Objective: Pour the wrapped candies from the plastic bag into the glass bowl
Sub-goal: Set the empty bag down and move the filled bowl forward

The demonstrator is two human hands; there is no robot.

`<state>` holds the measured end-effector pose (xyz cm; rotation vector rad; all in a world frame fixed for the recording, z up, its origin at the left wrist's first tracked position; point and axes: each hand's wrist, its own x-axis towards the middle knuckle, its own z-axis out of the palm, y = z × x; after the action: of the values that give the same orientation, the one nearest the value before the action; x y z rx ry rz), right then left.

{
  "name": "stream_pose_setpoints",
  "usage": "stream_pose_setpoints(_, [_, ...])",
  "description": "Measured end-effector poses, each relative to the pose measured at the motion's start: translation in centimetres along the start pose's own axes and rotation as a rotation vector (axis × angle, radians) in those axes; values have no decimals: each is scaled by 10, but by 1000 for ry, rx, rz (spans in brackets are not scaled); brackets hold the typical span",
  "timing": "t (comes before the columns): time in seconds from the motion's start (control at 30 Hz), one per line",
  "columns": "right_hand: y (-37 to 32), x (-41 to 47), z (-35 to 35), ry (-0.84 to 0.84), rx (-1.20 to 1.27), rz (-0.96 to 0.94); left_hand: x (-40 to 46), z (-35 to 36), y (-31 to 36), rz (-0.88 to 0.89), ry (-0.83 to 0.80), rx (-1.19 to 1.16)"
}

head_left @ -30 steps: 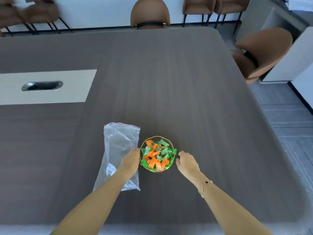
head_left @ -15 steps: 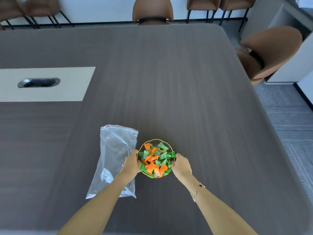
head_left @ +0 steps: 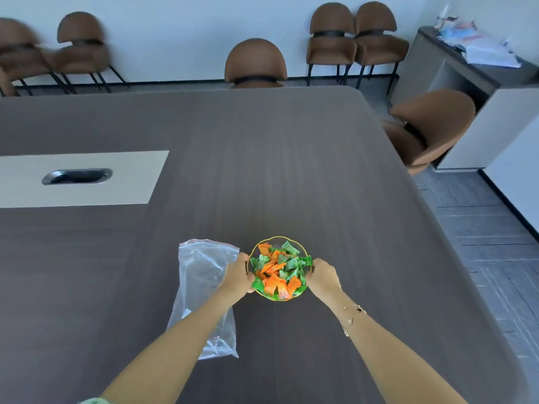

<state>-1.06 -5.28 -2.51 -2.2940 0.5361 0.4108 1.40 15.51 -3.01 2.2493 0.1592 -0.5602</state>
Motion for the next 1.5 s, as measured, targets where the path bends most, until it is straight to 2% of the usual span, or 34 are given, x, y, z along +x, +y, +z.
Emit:
stream_pose_setpoints(0.33, [-50, 56, -55, 18, -14, -76, 53, -48, 67, 92, 29, 89])
stream_pose_setpoints(0.57, [-83, 160, -83, -15, -54, -106, 148, -60, 105, 70, 21, 72])
stream_pose_setpoints(1.03, [-117, 382, -82, -36, -42, -74, 355, -60, 144, 44, 41, 145])
stream_pose_setpoints(1.23, [-114, 419, -71, -40, -43, -55, 395, -54, 139, 17, 32, 191])
stream_pose_setpoints(1.5, [-108, 427, -61, -7, -23, -75, 401, -40, 127, -7, 42, 112])
